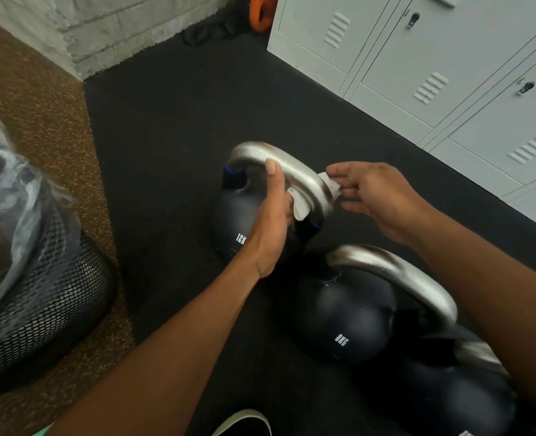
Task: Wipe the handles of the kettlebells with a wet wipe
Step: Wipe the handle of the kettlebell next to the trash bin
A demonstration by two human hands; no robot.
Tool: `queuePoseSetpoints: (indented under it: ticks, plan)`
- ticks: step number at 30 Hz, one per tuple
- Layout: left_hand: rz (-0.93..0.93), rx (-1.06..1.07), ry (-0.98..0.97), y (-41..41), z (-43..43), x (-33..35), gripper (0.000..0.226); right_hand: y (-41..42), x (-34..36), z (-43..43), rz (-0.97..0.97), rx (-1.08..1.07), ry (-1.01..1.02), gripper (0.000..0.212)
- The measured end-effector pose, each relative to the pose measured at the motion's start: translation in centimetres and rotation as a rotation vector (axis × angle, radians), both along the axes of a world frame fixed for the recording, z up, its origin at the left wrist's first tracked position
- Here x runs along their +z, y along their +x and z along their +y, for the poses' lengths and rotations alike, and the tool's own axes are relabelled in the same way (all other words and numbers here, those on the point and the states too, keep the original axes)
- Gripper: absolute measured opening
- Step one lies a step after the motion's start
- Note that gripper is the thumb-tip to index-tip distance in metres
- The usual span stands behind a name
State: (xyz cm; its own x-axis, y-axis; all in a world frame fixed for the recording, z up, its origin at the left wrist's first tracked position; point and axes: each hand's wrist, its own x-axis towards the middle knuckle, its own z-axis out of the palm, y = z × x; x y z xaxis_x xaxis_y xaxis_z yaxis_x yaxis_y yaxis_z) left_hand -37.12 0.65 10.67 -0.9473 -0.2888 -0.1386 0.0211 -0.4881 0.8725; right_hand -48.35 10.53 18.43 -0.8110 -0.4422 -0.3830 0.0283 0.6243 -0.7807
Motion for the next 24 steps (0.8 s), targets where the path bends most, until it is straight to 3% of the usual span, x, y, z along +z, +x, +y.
queuePoseSetpoints:
  ticks: [10, 16, 21, 24]
  plan:
    - [-0.123, 0.076, -0.137, 0.7, 1.8, -1.3, 0.127, 0.0, -0.6, -0.2, -0.018, 0.003, -0.007, 0.035]
    - [0.018, 0.083, 0.142, 2.4, 2.2, 0.6, 0.100, -0.1, -0.6, 0.2, -0.018, 0.010, 0.002, 0.041]
    - [0.122, 0.139, 0.557, 0.4, 0.0, 0.8, 0.120, 0.0, -1.0, 0.5, -0.025, -0.008, -0.003, 0.039]
    - [0.144, 0.175, 0.687, -0.5, -0.7, 0.6, 0.122, -0.1, -0.9, 0.6, -0.035, 0.012, 0.003, 0.038]
